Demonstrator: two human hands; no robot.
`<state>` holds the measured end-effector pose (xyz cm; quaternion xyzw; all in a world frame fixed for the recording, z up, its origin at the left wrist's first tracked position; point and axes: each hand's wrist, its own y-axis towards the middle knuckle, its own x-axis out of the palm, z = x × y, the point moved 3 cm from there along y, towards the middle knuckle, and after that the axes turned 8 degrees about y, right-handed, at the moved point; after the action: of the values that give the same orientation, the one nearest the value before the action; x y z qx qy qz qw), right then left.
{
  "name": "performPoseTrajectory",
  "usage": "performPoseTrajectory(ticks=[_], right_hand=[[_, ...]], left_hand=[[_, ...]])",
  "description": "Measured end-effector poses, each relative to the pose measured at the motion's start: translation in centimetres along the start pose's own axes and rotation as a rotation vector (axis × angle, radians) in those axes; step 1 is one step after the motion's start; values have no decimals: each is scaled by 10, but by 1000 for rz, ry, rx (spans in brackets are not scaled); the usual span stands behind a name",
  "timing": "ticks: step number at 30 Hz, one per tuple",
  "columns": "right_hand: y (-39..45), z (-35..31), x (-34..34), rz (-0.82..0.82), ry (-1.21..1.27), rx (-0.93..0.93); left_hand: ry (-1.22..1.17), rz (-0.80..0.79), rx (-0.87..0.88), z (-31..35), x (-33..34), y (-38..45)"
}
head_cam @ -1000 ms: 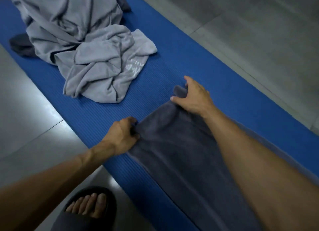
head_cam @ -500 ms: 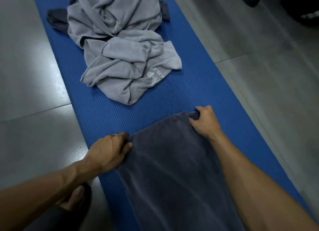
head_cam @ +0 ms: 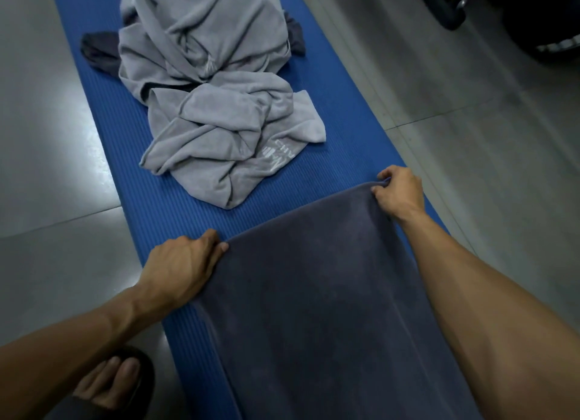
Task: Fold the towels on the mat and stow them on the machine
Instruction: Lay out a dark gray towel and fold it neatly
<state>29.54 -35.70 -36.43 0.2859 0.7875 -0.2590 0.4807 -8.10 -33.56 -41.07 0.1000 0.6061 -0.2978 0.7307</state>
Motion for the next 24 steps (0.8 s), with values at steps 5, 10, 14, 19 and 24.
performPoseTrajectory(ticks=[5, 10, 14, 19, 24], right_hand=[[22, -23, 24, -43, -249, -85], [15, -34, 35, 162, -209, -65], [-52, -44, 68, 160, -23, -345], [-78, -8, 105, -181, -222, -381], [4, 20, 81, -196, -318, -145]], left_hand=[[263, -35, 32, -10, -7, 22], [213, 250, 205, 2, -11, 35], [115, 182, 555, 55, 12, 43], [292, 19, 591, 56, 49, 57], [307, -18, 642, 53, 50, 56]])
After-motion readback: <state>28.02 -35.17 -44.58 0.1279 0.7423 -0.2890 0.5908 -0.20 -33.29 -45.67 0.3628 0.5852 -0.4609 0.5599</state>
